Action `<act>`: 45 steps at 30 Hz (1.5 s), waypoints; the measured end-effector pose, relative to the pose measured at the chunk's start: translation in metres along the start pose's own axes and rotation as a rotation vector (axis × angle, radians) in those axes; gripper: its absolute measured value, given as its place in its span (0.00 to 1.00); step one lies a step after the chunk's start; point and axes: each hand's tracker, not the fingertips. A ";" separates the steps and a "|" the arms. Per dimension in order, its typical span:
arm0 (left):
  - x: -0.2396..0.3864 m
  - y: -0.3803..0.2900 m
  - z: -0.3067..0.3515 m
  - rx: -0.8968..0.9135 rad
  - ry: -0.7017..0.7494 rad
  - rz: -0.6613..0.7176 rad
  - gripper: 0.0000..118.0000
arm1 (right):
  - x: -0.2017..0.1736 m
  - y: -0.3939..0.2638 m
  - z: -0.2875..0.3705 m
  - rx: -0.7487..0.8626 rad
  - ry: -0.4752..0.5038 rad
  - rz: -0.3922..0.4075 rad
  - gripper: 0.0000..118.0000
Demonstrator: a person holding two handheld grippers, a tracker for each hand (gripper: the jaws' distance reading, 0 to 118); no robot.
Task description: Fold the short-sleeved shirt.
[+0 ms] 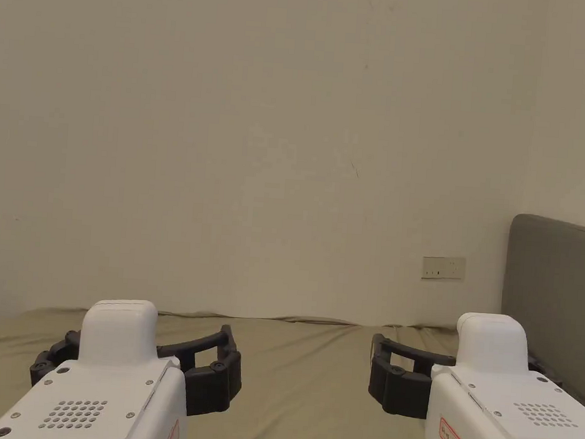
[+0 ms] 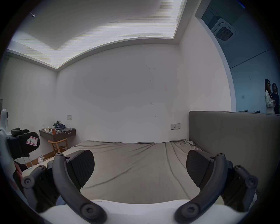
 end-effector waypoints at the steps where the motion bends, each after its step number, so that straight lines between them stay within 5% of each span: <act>1: 0.001 0.000 0.000 0.003 0.008 -0.014 1.00 | 0.000 0.000 -0.001 0.000 -0.001 0.002 1.00; 10: 0.008 0.001 -0.005 -0.034 0.116 -0.159 1.00 | -0.005 0.005 0.001 0.017 0.003 0.014 1.00; 15: 0.005 -0.001 -0.006 -0.065 0.028 -0.089 1.00 | -0.006 0.005 0.002 0.017 0.002 0.018 1.00; 45: -0.001 0.003 0.005 0.024 0.035 -0.048 1.00 | -0.008 0.008 0.006 0.023 0.000 0.006 1.00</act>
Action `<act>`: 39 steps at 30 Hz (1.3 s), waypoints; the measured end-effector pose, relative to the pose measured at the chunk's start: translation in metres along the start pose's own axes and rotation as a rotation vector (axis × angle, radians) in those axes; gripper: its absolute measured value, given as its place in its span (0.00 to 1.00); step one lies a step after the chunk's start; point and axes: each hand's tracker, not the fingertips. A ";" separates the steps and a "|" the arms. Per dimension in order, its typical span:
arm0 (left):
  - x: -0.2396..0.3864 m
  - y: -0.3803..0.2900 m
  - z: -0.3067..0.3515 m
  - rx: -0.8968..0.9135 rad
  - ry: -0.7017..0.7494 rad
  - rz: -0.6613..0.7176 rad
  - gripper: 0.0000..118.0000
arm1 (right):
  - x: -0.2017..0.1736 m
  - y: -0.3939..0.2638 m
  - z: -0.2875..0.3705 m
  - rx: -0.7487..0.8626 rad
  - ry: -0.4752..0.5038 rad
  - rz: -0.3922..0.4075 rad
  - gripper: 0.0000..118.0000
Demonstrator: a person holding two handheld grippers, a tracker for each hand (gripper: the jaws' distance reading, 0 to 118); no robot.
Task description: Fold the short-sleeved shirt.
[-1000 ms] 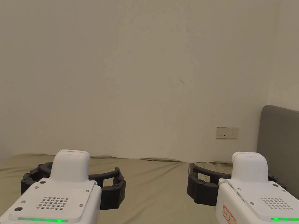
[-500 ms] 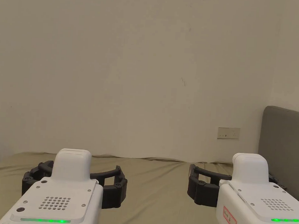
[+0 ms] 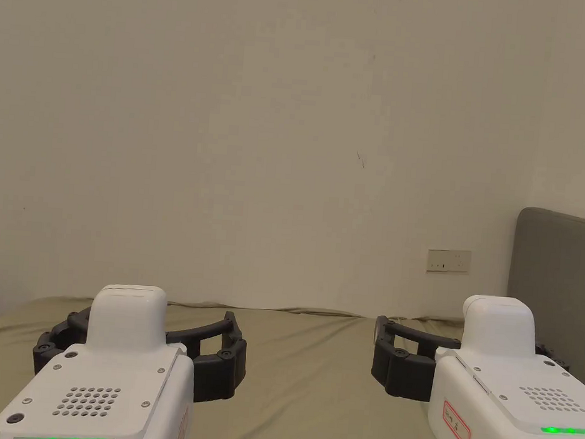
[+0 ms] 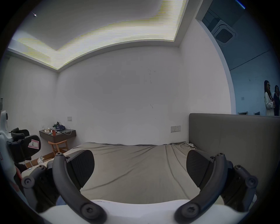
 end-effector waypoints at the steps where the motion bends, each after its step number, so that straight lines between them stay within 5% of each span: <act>1: 0.001 0.001 0.000 -0.006 0.006 -0.010 1.00 | 0.000 0.000 0.000 0.001 0.001 0.001 1.00; 39: 0.001 0.003 0.000 -0.049 0.025 -0.034 1.00 | -0.002 0.002 0.005 0.001 -0.004 0.003 1.00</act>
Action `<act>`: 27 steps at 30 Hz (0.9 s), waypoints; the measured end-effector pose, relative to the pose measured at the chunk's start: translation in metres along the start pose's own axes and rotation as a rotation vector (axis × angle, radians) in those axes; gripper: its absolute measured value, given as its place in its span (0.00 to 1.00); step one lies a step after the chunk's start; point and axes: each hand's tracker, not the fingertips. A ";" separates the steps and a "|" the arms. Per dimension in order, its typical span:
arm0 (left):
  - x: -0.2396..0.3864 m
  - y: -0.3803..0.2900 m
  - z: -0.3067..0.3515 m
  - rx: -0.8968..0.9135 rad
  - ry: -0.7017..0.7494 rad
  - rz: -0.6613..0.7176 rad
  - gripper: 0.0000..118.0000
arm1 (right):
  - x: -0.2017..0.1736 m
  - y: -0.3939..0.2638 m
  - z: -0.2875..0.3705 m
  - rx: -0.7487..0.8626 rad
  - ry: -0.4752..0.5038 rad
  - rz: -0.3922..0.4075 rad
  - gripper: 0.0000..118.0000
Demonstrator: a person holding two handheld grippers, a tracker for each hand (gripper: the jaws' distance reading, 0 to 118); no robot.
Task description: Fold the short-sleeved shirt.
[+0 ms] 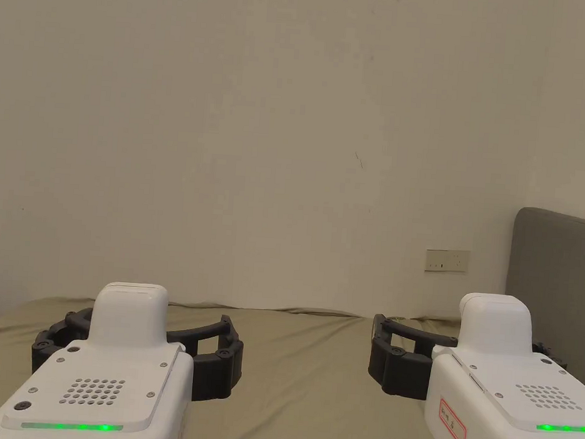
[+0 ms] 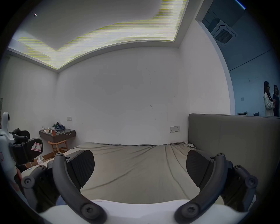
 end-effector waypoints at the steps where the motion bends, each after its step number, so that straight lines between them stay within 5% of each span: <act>1: 0.000 0.000 0.000 0.000 0.003 -0.004 1.00 | 0.000 0.000 0.000 -0.002 0.000 0.002 1.00; 6: 0.001 0.000 -0.001 -0.006 0.004 -0.018 1.00 | -0.001 -0.001 -0.001 -0.005 -0.001 0.003 1.00; 7: 0.000 -0.001 0.000 -0.012 -0.018 -0.020 0.93 | -0.001 -0.002 0.000 -0.003 -0.005 0.001 0.91; 8: -0.002 -0.002 0.002 -0.010 -0.072 -0.017 0.57 | -0.001 -0.002 0.002 -0.009 -0.010 0.001 0.57; 9: -0.001 -0.003 0.003 -0.007 -0.119 0.007 0.57 | 0.000 -0.003 0.006 0.004 0.010 -0.002 0.57; 10: 0.000 -0.002 0.002 -0.013 -0.095 0.004 0.39 | 0.002 -0.004 0.009 0.035 0.065 -0.001 0.39; 11: 0.003 -0.004 -0.003 -0.029 -0.077 0.004 0.00 | 0.003 -0.004 0.007 0.011 0.042 -0.002 0.03; 14: 0.005 -0.017 -0.006 -0.107 -0.120 0.040 0.00 | 0.013 -0.005 0.010 -0.037 0.088 -0.011 0.03; 23: -0.013 -0.021 -0.011 -0.131 -0.105 0.040 0.00 | 0.012 -0.017 -0.006 -0.066 -0.063 0.068 0.03; 27: -0.071 -0.017 0.005 -0.133 0.065 0.030 0.00 | -0.042 -0.022 -0.035 -0.099 0.098 0.044 0.03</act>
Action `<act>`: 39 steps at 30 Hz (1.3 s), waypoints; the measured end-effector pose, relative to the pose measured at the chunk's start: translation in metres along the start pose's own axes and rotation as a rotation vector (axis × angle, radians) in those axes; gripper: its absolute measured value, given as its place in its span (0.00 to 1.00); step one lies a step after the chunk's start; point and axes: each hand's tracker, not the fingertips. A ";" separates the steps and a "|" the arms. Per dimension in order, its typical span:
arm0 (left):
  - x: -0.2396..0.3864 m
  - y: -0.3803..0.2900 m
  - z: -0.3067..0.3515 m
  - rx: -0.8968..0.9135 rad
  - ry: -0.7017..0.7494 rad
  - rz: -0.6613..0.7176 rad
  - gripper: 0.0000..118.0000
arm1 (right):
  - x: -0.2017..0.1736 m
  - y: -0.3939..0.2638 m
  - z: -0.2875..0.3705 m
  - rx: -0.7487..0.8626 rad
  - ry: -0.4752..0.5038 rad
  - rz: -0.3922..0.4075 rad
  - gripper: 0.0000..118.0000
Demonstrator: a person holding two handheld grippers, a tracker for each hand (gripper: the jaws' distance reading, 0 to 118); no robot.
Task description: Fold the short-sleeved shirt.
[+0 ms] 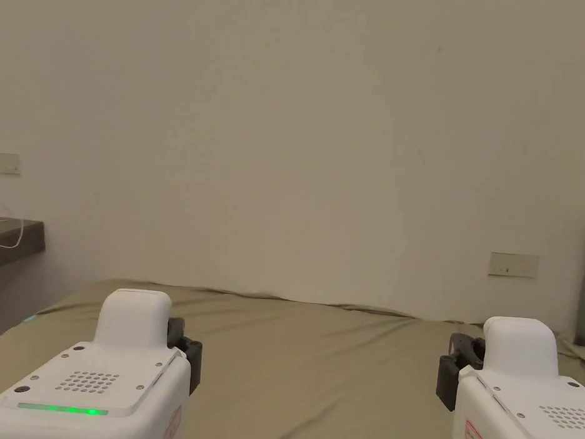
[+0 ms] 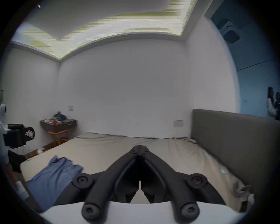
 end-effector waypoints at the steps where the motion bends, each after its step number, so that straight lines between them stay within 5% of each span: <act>1: -0.021 -0.001 0.003 -0.005 0.048 0.006 0.00 | -0.024 0.001 -0.009 -0.009 0.076 0.002 0.03; 7: -0.132 -0.017 0.032 -0.068 0.338 0.039 0.00 | -0.168 -0.005 -0.026 -0.041 0.569 -0.039 0.03; 9: -0.151 -0.024 0.030 -0.088 0.369 0.045 0.00 | -0.198 -0.012 -0.025 -0.050 0.646 -0.041 0.03; 14: -0.160 -0.051 -0.019 -0.147 0.287 0.055 0.00 | -0.211 -0.030 -0.034 -0.045 0.632 -0.017 0.03; 21: -0.138 -0.130 -0.183 -0.386 0.055 0.019 0.00 | -0.174 -0.064 -0.081 -0.150 0.508 0.015 0.03; 25: -0.136 -0.199 -0.288 -0.571 0.045 -0.018 0.02 | -0.159 -0.089 -0.116 -0.231 0.471 0.022 0.03; 26: -0.137 -0.213 -0.307 -0.606 0.055 -0.021 0.34 | -0.157 -0.096 -0.124 -0.244 0.466 0.023 0.03; 27: -0.136 -0.228 -0.327 -0.653 0.077 -0.025 0.79 | -0.153 -0.103 -0.133 -0.263 0.459 0.019 0.03; 28: -0.137 -0.243 -0.347 -0.716 0.110 -0.042 0.98 | -0.150 -0.109 -0.138 -0.280 0.463 0.010 0.05; 31: -0.138 -0.281 -0.381 -0.809 0.126 -0.059 0.99 | -0.142 -0.124 -0.157 -0.318 0.486 -0.029 0.54; 32: -0.138 -0.292 -0.389 -0.828 0.120 -0.049 0.99 | -0.141 -0.128 -0.159 -0.324 0.488 -0.034 0.57; 36: -0.139 -0.333 -0.409 -0.907 0.168 -0.043 0.99 | -0.140 -0.136 -0.167 -0.340 0.465 -0.025 0.54; 38: -0.147 -0.342 -0.410 -0.896 0.144 0.009 0.98 | -0.140 -0.137 -0.168 -0.353 0.483 -0.013 0.26; 39: -0.152 -0.335 -0.407 -0.897 0.158 0.054 0.89 | -0.143 -0.137 -0.167 -0.355 0.469 0.037 0.14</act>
